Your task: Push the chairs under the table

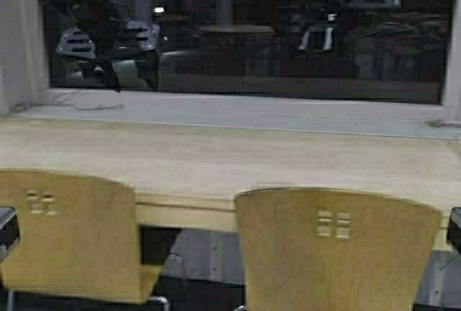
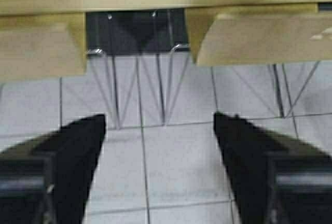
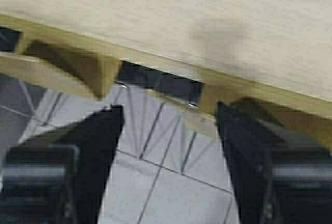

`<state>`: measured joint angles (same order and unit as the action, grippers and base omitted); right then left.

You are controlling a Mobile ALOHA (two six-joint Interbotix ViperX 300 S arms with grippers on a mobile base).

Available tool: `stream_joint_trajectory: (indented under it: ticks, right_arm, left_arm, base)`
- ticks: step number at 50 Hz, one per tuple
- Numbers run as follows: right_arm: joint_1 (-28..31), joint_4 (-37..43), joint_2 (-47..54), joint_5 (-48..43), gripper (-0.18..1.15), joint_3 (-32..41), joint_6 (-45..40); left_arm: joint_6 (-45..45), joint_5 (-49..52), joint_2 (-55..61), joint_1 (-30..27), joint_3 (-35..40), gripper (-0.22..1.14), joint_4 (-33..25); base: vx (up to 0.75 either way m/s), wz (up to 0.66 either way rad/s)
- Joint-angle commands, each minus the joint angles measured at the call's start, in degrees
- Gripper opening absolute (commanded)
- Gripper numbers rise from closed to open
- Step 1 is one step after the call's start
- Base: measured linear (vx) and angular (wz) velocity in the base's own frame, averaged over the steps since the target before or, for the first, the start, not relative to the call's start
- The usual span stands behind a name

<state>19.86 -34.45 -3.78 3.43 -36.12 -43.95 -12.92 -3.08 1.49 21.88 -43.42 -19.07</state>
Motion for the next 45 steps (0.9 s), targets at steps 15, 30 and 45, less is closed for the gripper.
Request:
stream_joint_trajectory:
  ticks: [15,30,45]
  right_arm:
    - [-0.26,-0.79,-2.02,0.62,0.9,1.32,0.09]
    - [-0.26,-0.79,-2.02,1.14,0.9,1.58,0.18]
    - [-0.26,-0.97,-1.67,2.02,0.9,1.67,0.09]
  left_arm:
    - [-0.62,3.34,-3.69,-0.97,0.35,0.95,0.35]
    - [-0.44,3.43,-2.9,-1.41,1.49,0.95,0.44]
    - [0.09,4.75,-1.67,-1.41,3.96,0.95,0.44]
  base:
    - [-0.22,0.14]
    - [-0.32,0.17]
    - [-0.32,0.34]
